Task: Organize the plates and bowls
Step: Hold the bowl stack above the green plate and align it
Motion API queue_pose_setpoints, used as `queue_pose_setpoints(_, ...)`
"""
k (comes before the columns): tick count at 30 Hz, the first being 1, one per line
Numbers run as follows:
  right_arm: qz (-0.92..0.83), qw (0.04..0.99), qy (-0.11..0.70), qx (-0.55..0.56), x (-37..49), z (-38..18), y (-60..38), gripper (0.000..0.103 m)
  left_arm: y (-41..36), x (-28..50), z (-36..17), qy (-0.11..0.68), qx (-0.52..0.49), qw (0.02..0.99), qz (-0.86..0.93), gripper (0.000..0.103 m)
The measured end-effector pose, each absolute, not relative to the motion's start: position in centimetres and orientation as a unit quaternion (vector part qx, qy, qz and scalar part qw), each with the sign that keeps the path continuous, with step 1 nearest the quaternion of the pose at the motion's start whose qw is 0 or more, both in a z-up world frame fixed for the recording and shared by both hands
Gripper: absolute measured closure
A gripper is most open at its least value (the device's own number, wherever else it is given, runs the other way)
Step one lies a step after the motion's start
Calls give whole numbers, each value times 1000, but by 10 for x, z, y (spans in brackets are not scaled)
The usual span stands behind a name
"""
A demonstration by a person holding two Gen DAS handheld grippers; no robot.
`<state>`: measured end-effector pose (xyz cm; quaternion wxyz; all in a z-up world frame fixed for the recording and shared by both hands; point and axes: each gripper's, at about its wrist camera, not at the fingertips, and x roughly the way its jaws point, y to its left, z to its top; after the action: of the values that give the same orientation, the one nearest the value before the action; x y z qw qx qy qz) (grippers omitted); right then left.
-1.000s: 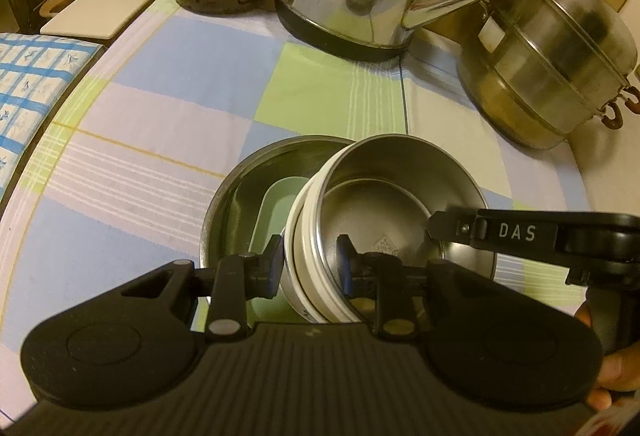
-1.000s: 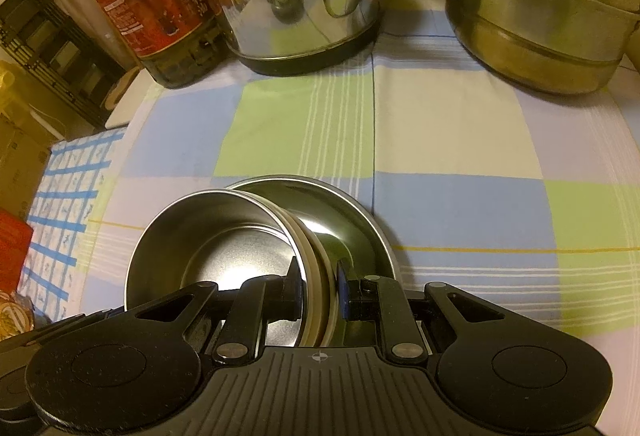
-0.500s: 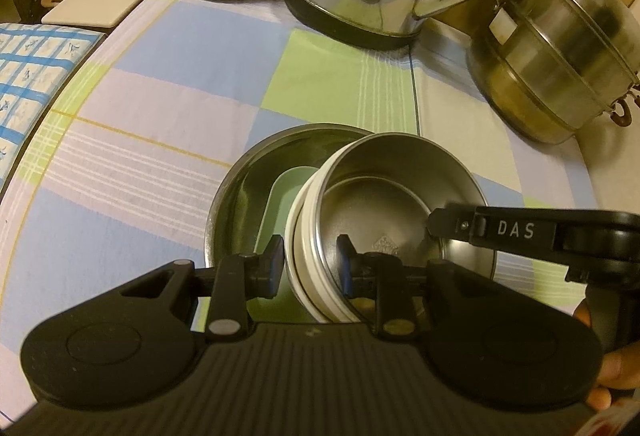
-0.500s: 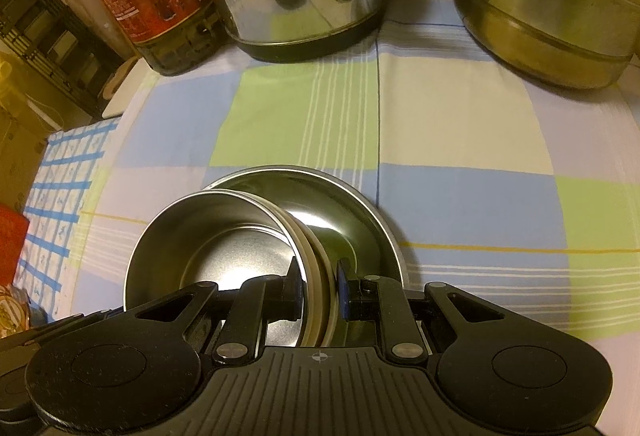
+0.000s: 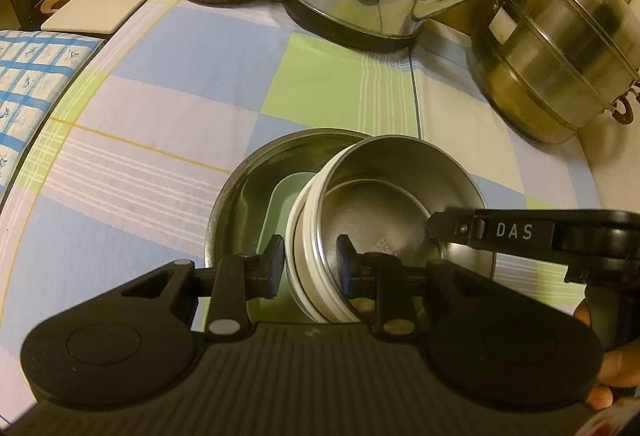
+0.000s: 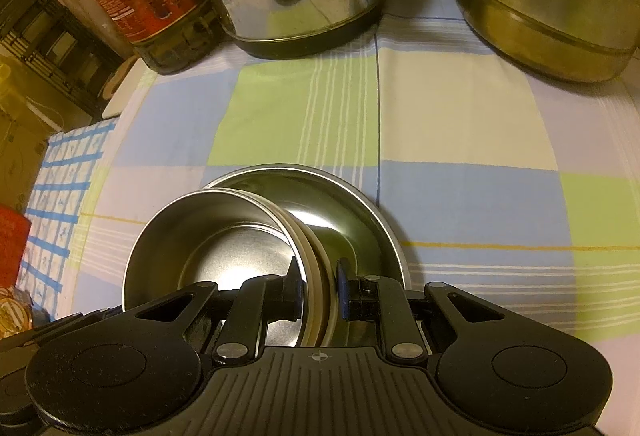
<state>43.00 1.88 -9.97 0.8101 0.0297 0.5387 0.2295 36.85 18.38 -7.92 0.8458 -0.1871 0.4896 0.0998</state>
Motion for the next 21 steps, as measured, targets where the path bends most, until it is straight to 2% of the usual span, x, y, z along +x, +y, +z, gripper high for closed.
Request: queue_pose_setpoints(21, 230, 802, 548, 59, 434, -103, 10, 86, 184, 370, -81, 483, -182, 851, 94, 78)
